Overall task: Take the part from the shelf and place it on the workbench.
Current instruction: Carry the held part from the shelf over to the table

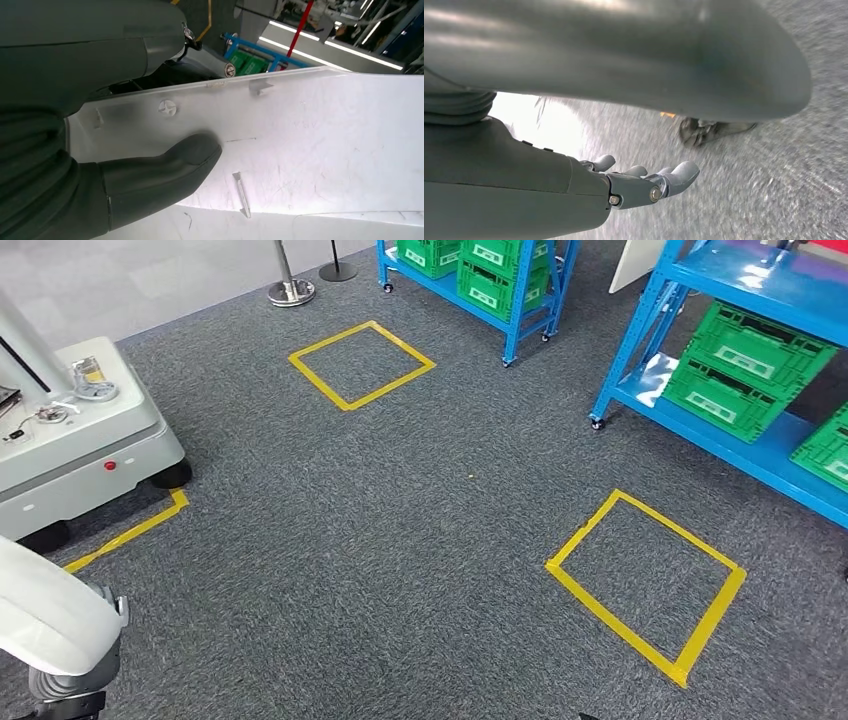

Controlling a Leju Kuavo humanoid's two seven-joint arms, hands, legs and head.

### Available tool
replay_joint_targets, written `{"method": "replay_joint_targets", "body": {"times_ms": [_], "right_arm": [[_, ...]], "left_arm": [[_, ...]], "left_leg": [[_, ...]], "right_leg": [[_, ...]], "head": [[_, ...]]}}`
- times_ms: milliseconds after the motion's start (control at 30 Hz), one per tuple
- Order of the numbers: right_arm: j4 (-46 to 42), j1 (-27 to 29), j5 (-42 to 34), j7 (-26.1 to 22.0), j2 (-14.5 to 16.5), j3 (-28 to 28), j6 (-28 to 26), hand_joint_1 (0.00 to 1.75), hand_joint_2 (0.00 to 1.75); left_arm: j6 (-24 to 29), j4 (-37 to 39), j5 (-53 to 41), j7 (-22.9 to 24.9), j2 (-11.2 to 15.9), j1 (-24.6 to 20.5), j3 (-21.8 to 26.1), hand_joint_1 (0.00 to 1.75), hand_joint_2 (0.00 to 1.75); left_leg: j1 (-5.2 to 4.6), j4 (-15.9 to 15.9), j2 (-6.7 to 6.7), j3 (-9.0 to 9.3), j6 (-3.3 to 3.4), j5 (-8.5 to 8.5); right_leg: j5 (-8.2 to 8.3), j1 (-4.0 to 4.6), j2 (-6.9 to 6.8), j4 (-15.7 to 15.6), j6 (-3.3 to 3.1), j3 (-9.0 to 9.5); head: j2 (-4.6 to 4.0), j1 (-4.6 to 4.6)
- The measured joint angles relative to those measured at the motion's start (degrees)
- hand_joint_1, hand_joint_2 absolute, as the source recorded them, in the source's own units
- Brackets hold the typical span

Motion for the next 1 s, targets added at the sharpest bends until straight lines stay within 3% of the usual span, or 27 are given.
{"method": "replay_joint_targets", "body": {"times_ms": [100, 167, 233, 300, 333, 367, 400, 467, 533, 600, 667, 733, 800, 833, 867, 933, 1000], "right_arm": [[0.01, -0.33, -1.16, -0.95, 0.36, -3.26, -0.4, 0.0, 0.0], [0.01, -0.46, -2.34, -2.49, 0.43, -4.52, 1.2, 0.0, 0.0], [0.01, -0.49, -4.81, -4.21, 0.44, -6.12, 3.6, 0.0, 0.0], [0.01, -0.49, -7.53, -5.69, 0.46, -8.03, 6.01, 0.0, 0.0], [0.01, -0.52, -8.63, -6.25, 0.5, -8.99, 7.21, 0.0, 0.0], [0.01, -0.6, -9.53, -6.64, 0.57, -9.86, 8.39, 0.0, 0.0], [0.01, -0.76, -10.38, -6.89, 0.66, -10.65, 9.58, 0.0, 0.0], [0.01, -1.15, -11.78, -6.97, 0.81, -11.98, 11.46, 0.0, 0.0], [0.01, -1.61, -12.29, -7.13, 1.02, -12.96, 12.68, 0.0, 0.0], [0.01, -2.04, -11.7, -7.24, 1.4, -13.3, 12.93, 0.0, 0.0], [0.01, -2.23, -10.38, -6.54, 1.83, -13.33, 11.64, 0.0, 0.0], [0.01, -2.09, -9.11, -5.16, 2.14, -13.33, 9.39, 0.0, 0.0], [0.01, -1.92, -8.11, -3.49, 2.27, -13.33, 6.49, 0.0, 0.0], [0.01, -1.88, -7.67, -2.61, 2.3, -13.33, 4.73, 0.0, 0.0], [0.01, -1.85, -7.28, -1.74, 2.32, -13.33, 2.91, 0.0, 0.0], [-0.01, -1.76, -6.75, -0.34, 2.31, -13.33, -0.04, 0.0, 0.0], [-0.06, -1.63, -6.23, 0.62, 2.0, -13.31, -1.67, 0.0, 0.0]], "left_arm": [[1.14, -1.4, -1.74, 0.63, -1.41, 1.66, 3.1, 1.75, 1.75], [0.45, -1.7, -1.59, 1.36, -2.25, 2.33, 5.59, 1.75, 1.75], [-0.92, -1.91, -1.27, 1.95, -3.11, 2.59, 7.67, 1.75, 1.75], [-2.24, -2.16, -1.41, 2.52, -4.01, 2.91, 8.94, 1.75, 1.75], [-2.73, -2.32, -1.62, 2.79, -4.47, 3.05, 9.31, 1.75, 1.75], [-3.07, -2.49, -1.91, 3.06, -4.89, 3.1, 9.55, 1.75, 1.75], [-3.29, -2.63, -2.24, 3.26, -5.25, 3.0, 9.67, 1.75, 1.75], [-3.19, -2.75, -2.8, 3.46, -5.79, 2.33, 9.63, 1.75, 1.75], [-2.66, -2.68, -3.16, 3.54, -6.07, 1.35, 9.4, 1.75, 1.75], [-2.14, -2.66, -3.23, 3.88, -6.02, 0.73, 9.0, 1.75, 1.75], [-2.32, -2.73, -2.26, 5.24, -5.68, 0.22, 8.43, 1.75, 1.75], [-3.0, -2.99, -0.52, 7.34, -5.33, -0.65, 7.58, 1.75, 1.75], [-3.48, -3.59, 0.77, 9.43, -5.13, -0.92, 6.65, 1.75, 1.75], [-3.58, -3.99, 1.08, 10.32, -4.95, -0.73, 6.17, 1.75, 1.75], [-3.6, -4.4, 1.18, 11.1, -4.69, -0.53, 5.71, 1.75, 1.75], [-3.46, -5.03, 0.98, 11.99, -3.99, -0.38, 4.71, 1.75, 1.75], [-3.23, -5.11, 0.83, 12.22, -3.31, -0.35, 3.7, 1.75, 1.75]], "left_leg": [[-0.16, -0.4, -1.81, -0.13, 1.42, 0.01], [0.03, -0.61, -3.15, 0.05, 2.09, 0.28], [0.11, -0.64, -4.61, -0.08, 2.49, 0.51], [-0.02, -0.59, -6.35, -0.25, 2.67, 0.63], [-0.1, -0.54, -7.29, -0.29, 2.71, 0.67], [-0.16, -0.48, -8.24, -0.29, 2.72, 0.71], [-0.18, -0.42, -9.18, -0.26, 2.7, 0.74], [-0.11, -0.3, -10.77, -0.41, 2.43, 0.87], [0.15, -0.35, -12.14, -0.87, 1.76, 1.16], [0.36, -0.72, -13.31, -1.32, 0.93, 1.6], [0.15, 0.45, -11.07, -2.26, 0.51, 0.79], [-0.05, 6.01, -6.83, -4.95, 0.22, -2.51], [0.13, 13.12, -5.05, -8.13, -0.31, -5.62], [0.3, 14.69, -4.75, -8.71, -0.57, -5.84], [0.49, 13.94, -4.5, -8.13, -0.82, -4.95], [0.89, 6.71, -2.59, -4.1, -1.31, -1.62], [0.93, 0.88, -0.27, -0.84, -0.96, 0.28]], "right_leg": [[-0.48, -0.1, -1.23, 0.05, 0.98, 0.59], [-2.31, -0.43, 1.36, 2.36, 1.59, -0.1], [-5.99, -0.55, 5.06, 9.11, 1.8, -3.13], [-8.23, -0.44, 6.22, 15.8, 1.62, -6.57], [-7.69, -0.35, 6.4, 16.56, 1.4, -7.2], [-6.1, -0.23, 6.65, 15.17, 1.07, -6.84], [-3.72, -0.07, 7.26, 11.7, 0.65, -5.45], [-0.07, 0.2, 10.18, 3.85, -0.2, -2.27], [0.86, 0.44, 11.67, 0.36, -0.51, -1.06], [1.24, 0.46, 10.23, -0.33, -0.68, -0.91], [1.96, 0.23, 8.69, -1.5, -1.16, -0.42], [2.29, 0.24, 6.87, -2.11, -1.52, -0.15], [2.12, 0.28, 5.01, -1.99, -1.63, -0.17], [1.98, 0.22, 4.15, -1.88, -1.56, -0.18], [1.83, 0.1, 3.34, -1.71, -1.4, -0.18], [1.26, -0.16, 1.75, -0.99, -0.76, -0.18], [0.4, -0.12, 0.5, -0.06, 0.11, -0.13]], "head": [[-0.01, 0.11], [-0.01, 0.19], [0.0, 0.3], [0.0, 0.32], [0.0, 0.32], [0.0, 0.32], [-0.01, 0.33], [-0.01, 0.32], [-0.01, 0.39], [-0.01, 0.49], [-0.01, 0.41], [0.0, 0.3], [0.0, 0.24], [-0.01, 0.24], [-0.01, 0.23], [-0.01, 0.22], [0.0, 0.32]]}}
